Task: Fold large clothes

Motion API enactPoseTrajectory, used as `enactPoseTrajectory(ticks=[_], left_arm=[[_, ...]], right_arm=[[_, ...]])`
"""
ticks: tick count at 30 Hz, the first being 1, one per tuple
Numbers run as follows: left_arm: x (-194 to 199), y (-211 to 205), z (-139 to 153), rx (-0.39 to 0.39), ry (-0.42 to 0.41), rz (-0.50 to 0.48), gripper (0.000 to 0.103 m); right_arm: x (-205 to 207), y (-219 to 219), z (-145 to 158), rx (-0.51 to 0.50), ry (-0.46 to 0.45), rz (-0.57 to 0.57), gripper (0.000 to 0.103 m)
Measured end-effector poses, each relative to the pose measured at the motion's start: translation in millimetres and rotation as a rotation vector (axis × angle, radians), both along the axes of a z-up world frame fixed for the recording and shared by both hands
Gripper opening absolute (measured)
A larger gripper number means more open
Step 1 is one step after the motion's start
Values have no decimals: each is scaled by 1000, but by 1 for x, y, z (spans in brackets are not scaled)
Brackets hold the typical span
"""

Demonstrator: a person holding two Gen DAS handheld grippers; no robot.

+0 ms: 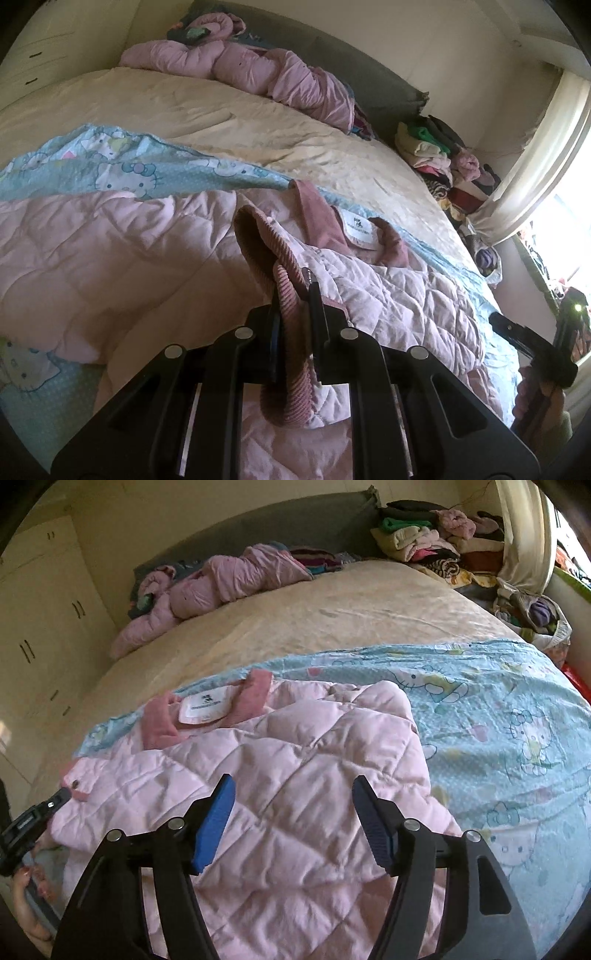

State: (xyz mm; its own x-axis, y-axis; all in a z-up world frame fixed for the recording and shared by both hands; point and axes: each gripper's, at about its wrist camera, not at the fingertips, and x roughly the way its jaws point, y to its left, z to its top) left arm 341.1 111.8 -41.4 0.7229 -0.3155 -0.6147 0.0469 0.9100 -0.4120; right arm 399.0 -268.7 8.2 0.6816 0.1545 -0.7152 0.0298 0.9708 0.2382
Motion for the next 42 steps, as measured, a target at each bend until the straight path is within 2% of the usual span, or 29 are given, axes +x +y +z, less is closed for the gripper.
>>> enactPoseTrajectory(ticks=[5, 12, 18, 21, 23, 25, 27, 30, 32, 34, 37, 42], left_arm=[[4, 1, -8, 6, 26, 9, 7], [9, 2, -20, 5, 71, 7, 7], [12, 2, -28, 6, 97, 11, 10], [11, 1, -25, 32, 98, 24, 14], [8, 0, -17, 57, 88, 27, 21], [5, -3, -10, 85, 73, 24, 42], [3, -5, -6, 98, 70, 23, 51], [1, -12, -2, 141, 79, 24, 72], [0, -16, -1, 160, 79, 26, 80], [-3, -20, -1, 180, 81, 29, 94], [-6, -30, -2, 234, 79, 23, 94], [5, -47, -34, 339, 169, -5, 94]], right_arm=[[22, -1, -14, -29, 36, -9, 65], [45, -15, -61, -22, 162, -50, 65], [50, -13, -77, -41, 176, -53, 65], [42, -14, -71, -18, 152, -70, 65], [32, -12, -59, 5, 118, -63, 66], [17, -4, -47, 31, 74, -28, 71], [5, 6, -39, 40, 54, 4, 73], [-4, 20, -37, 52, 70, 52, 76], [-11, 31, -38, 56, 80, 80, 76], [-19, 40, -35, 48, 74, 89, 76], [-26, 49, -37, 39, 80, 114, 83], [-28, 52, -45, 31, 114, 102, 83]])
